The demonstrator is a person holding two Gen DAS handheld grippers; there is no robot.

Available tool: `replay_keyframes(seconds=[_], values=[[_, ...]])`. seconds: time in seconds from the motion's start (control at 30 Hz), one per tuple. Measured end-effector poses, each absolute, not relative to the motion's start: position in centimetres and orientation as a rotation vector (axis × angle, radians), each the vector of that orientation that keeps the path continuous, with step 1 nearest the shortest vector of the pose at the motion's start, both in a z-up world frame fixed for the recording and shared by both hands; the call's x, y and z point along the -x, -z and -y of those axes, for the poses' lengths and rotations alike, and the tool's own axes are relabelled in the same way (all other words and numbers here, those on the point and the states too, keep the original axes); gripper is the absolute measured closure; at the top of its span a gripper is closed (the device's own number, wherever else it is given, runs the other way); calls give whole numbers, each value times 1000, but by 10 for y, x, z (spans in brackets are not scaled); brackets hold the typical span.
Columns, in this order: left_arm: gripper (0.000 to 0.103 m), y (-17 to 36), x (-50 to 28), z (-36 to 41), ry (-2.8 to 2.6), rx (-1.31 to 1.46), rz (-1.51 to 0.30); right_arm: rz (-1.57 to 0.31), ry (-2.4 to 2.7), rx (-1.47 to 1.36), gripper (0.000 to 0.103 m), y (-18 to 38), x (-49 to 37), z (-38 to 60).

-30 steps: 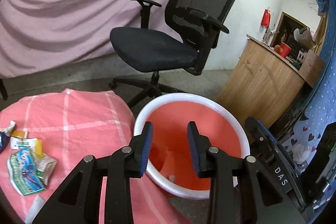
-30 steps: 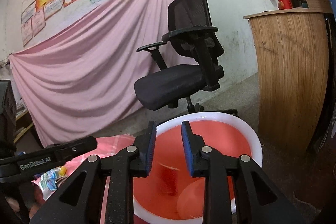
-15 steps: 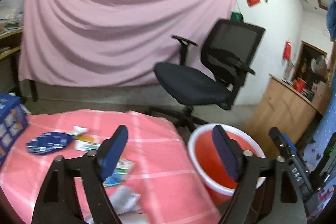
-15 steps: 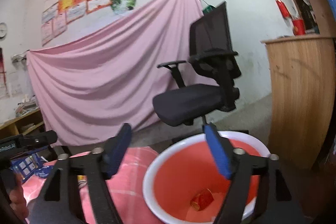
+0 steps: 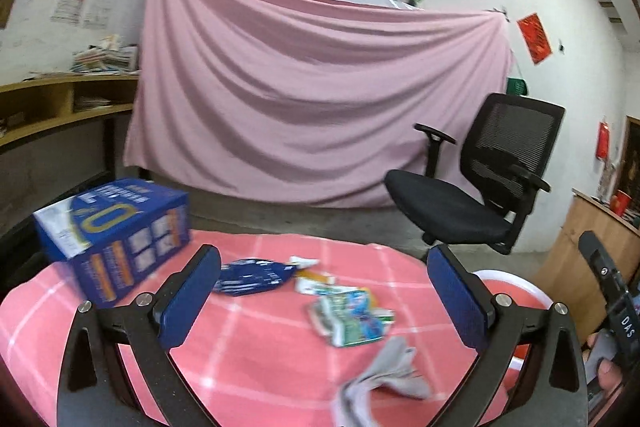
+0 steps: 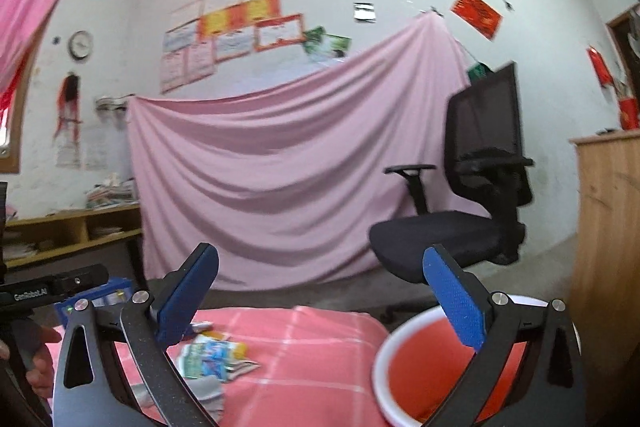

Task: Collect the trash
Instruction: 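Return both tools to the table and grasp the grey mask with the right tool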

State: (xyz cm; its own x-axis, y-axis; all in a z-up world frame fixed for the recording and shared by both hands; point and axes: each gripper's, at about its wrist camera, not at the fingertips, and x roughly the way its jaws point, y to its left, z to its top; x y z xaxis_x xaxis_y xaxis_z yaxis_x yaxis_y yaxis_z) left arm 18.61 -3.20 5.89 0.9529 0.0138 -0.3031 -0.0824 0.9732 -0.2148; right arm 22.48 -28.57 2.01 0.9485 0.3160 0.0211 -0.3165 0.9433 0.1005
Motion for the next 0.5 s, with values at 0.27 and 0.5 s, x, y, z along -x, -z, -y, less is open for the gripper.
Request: replay_keyframes(seconds=[0.27, 0.5], values=[[2, -46, -163, 10, -109, 187, -300, -49, -424, -27, 0, -16, -227, 247], [2, -27, -154, -2, -158, 138, -352, -217, -520, 43, 0, -2, -238, 221]])
